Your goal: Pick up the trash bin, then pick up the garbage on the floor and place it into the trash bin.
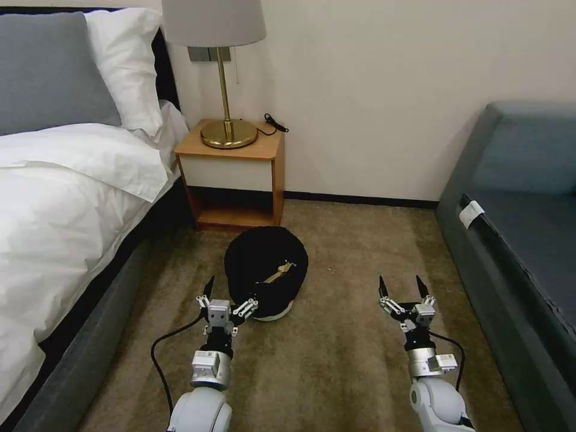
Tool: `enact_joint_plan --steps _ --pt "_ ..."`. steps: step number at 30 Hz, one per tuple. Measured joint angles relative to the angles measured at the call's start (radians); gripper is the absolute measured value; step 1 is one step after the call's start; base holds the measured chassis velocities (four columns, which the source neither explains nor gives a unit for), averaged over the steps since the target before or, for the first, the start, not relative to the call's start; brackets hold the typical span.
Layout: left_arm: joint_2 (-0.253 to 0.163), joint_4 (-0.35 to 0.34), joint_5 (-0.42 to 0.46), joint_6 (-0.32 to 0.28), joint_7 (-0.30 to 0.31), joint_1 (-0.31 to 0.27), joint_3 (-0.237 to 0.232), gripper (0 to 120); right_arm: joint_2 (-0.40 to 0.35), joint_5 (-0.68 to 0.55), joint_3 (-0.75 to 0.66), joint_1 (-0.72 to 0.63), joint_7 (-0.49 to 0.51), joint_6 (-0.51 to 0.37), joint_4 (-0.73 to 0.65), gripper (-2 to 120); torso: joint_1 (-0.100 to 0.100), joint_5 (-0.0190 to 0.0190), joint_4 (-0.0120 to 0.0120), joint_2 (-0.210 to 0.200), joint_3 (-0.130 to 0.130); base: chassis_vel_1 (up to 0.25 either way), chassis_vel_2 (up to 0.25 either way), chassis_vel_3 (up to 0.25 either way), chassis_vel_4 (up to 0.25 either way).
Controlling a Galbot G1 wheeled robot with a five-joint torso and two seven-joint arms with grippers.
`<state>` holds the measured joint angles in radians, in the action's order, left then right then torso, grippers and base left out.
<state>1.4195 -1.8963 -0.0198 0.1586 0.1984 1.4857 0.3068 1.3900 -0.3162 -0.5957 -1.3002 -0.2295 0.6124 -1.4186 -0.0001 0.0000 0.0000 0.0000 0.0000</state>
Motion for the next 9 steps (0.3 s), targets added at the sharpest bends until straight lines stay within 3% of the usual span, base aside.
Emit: enact_joint_plan --steps 9 --pt "0.0 0.0 0.0 -0.001 0.0 0.0 0.0 100 0.0 0.0 0.0 0.0 0.0 0.0 0.0 100 0.0 0.0 0.0 0.0 0.0 0.0 0.0 0.0 0.0"
